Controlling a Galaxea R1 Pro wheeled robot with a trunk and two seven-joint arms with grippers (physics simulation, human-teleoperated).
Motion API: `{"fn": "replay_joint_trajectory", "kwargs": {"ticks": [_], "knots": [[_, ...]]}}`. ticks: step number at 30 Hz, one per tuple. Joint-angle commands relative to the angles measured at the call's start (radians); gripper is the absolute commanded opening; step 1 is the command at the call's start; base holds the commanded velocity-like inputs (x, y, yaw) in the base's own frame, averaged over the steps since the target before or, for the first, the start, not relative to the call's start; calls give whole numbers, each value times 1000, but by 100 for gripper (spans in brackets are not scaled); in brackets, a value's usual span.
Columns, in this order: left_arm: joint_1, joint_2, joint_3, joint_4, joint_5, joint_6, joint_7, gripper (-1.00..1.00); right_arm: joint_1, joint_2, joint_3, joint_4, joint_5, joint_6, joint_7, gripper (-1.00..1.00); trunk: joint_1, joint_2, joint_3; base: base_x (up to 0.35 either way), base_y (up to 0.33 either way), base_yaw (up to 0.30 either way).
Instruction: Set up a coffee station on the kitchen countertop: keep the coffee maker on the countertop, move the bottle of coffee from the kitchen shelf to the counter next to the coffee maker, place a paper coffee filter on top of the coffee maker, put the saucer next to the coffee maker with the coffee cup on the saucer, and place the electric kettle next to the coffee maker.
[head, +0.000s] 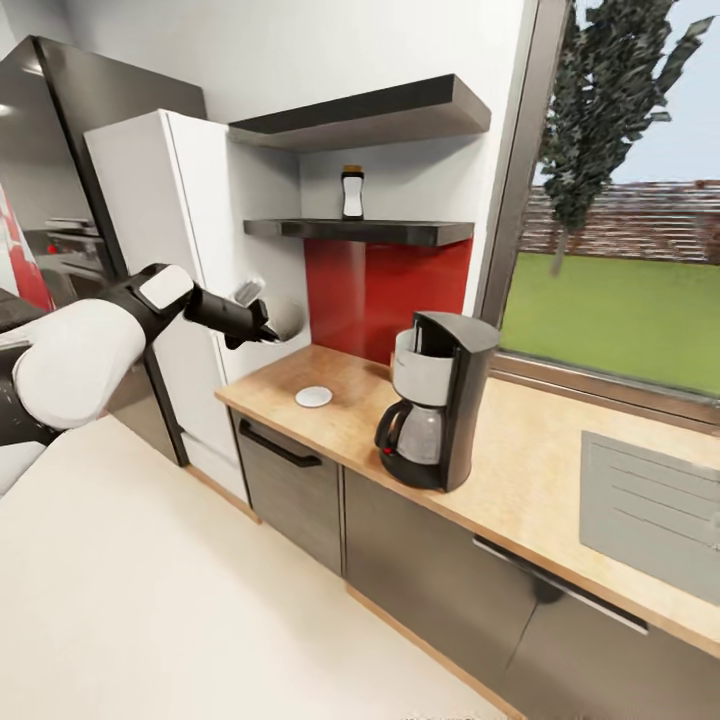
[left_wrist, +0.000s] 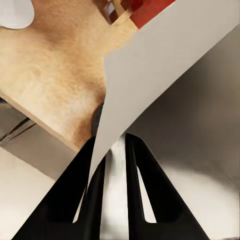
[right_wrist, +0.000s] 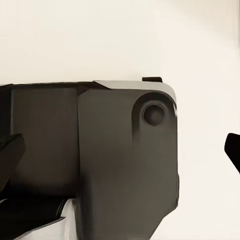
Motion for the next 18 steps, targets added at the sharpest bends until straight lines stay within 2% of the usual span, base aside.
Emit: {"fn": "replay_joint_trajectory", "kwargs": {"ticks": [1,3,6,10,18], "knots": [[-7,9,12,15,-6,4,32,-100,0,1,-2,0,-1,-3,0,100,1,-2,-2,0,0,-268],[-44,25,10,53,-7,5,85,-100,0,2,-2,-1,-1,-3,2,100,1,-2,-2,0,0,-268],[-79,31,10,66,-8,5,111,-100,0,2,-2,-1,-1,-3,3,100,1,-2,-2,0,0,-268],[-85,8,20,70,-6,7,151,-100,0,3,-2,0,-1,-3,3,100,1,-2,-2,0,0,-263],[-74,2,27,69,2,7,155,-100,0,3,-1,1,-1,-2,3,100,1,-2,-2,0,0,-266]]}}
